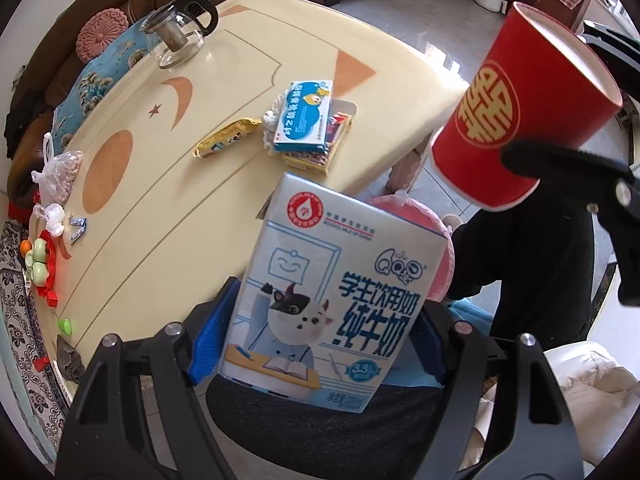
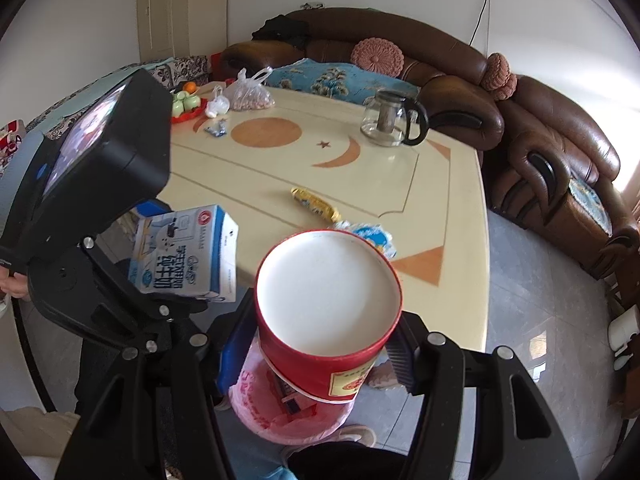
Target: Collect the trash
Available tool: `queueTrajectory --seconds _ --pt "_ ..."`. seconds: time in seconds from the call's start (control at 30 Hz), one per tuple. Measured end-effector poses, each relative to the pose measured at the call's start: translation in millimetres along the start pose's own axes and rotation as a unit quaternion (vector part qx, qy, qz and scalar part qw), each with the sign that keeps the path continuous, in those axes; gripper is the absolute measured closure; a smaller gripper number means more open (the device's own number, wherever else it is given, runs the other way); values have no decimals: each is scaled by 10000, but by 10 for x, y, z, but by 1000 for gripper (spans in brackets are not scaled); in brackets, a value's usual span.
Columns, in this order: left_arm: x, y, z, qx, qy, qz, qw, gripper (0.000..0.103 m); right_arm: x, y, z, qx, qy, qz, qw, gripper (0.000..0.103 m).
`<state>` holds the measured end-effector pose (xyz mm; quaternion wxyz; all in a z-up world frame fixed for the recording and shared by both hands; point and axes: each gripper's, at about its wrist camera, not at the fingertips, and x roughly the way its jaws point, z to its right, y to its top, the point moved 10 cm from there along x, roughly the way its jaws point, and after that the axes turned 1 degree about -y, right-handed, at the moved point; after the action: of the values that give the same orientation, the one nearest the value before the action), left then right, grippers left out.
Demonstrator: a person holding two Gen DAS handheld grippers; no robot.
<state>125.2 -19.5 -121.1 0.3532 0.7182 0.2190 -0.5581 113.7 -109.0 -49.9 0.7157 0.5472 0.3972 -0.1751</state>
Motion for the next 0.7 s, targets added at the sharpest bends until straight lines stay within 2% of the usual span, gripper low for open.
queueTrajectory --seconds 0.4,0.7 --pt "230 -166 184 123 -91 -135 9998 27 129 -276 -123 72 143 -221 9996 45" --pt "622 -285 308 -11 -258 -332 9991 27 389 -534 -162 182 204 -469 9985 45"
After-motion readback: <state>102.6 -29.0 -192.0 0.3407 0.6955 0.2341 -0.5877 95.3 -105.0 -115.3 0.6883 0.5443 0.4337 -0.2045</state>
